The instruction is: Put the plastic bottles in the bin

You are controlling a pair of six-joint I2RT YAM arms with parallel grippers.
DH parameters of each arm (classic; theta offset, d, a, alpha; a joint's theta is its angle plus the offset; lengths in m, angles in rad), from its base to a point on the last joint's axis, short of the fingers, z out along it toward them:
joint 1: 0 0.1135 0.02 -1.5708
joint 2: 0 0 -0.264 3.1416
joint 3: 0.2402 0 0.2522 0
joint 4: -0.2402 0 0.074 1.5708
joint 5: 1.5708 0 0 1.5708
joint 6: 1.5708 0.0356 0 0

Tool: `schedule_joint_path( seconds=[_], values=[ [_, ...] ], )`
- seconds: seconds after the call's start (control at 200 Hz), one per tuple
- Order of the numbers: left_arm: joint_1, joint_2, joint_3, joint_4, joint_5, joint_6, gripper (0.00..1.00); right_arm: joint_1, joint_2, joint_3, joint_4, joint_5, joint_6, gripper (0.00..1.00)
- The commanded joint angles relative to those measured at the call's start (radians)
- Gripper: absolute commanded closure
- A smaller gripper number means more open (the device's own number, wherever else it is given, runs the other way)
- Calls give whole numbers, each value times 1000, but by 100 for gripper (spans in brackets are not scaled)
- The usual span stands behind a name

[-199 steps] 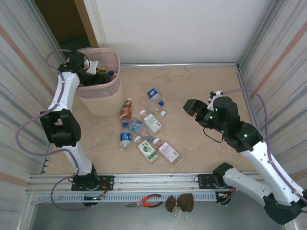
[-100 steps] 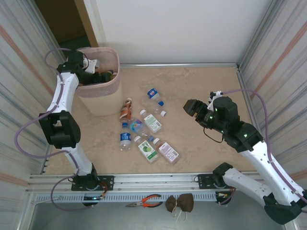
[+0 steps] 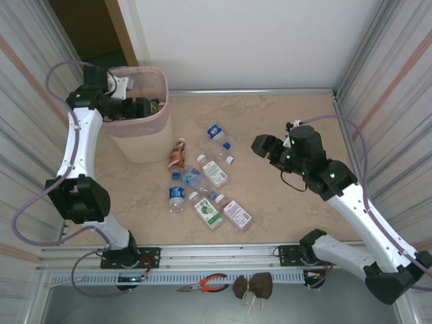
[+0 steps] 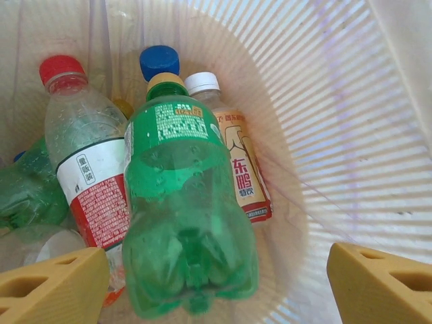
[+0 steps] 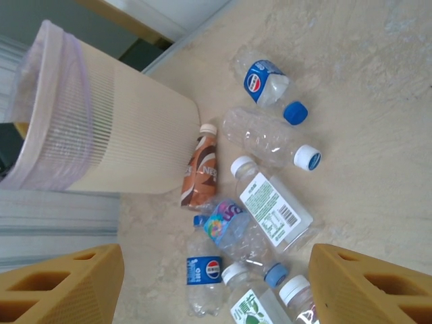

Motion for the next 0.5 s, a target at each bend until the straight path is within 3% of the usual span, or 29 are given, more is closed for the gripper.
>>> schedule_joint_path(
  seconds=[0.0,0.271,0.496],
  values=[
    [7,-51,19,-37,-10,9,16,-26,64,54,38,-38,-87,29],
    [8,-124,26,-80,-15,24,16,-65,255,130,62,-77,-226,30],
    [8,-211,47,-125,-1,33,15,-68,455,243,66,-121,-359,38]
  ],
)
